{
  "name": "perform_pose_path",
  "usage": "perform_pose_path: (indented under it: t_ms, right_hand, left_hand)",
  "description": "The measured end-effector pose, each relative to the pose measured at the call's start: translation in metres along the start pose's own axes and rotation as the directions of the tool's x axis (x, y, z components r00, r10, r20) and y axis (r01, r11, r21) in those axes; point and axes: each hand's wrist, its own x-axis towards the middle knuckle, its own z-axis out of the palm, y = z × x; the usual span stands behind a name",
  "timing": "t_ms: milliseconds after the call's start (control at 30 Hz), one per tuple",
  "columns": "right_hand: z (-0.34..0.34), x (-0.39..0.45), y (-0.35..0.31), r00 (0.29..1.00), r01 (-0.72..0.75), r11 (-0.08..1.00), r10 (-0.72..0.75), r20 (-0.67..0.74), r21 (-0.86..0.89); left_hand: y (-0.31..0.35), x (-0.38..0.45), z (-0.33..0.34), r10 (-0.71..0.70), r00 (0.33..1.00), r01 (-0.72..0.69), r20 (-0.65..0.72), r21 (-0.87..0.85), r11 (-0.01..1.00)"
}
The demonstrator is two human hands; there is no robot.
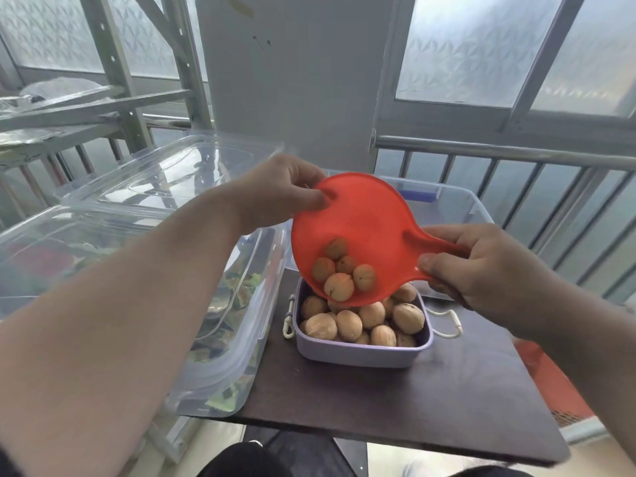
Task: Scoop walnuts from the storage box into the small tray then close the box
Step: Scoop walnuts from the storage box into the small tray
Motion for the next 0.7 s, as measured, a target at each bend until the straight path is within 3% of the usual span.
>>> perform_pose_path:
  t_ms: [267,700]
  right_hand:
    - [0.010,-0.018,-0.008,0.973,0.198,0.899,-0.228,-0.032,-0.390]
    - [0.017,-0.030,-0.020,0.954,0.199,0.792,-0.291,-0.070,-0.577]
  left_hand:
    - [-0.004,0.001,-0.001,0.040,0.997,-0.042,0.063,0.031,0.999]
    - [-0.005,0.002,-0.001,0.074,0.994,-0.081,0.085,0.073,0.994]
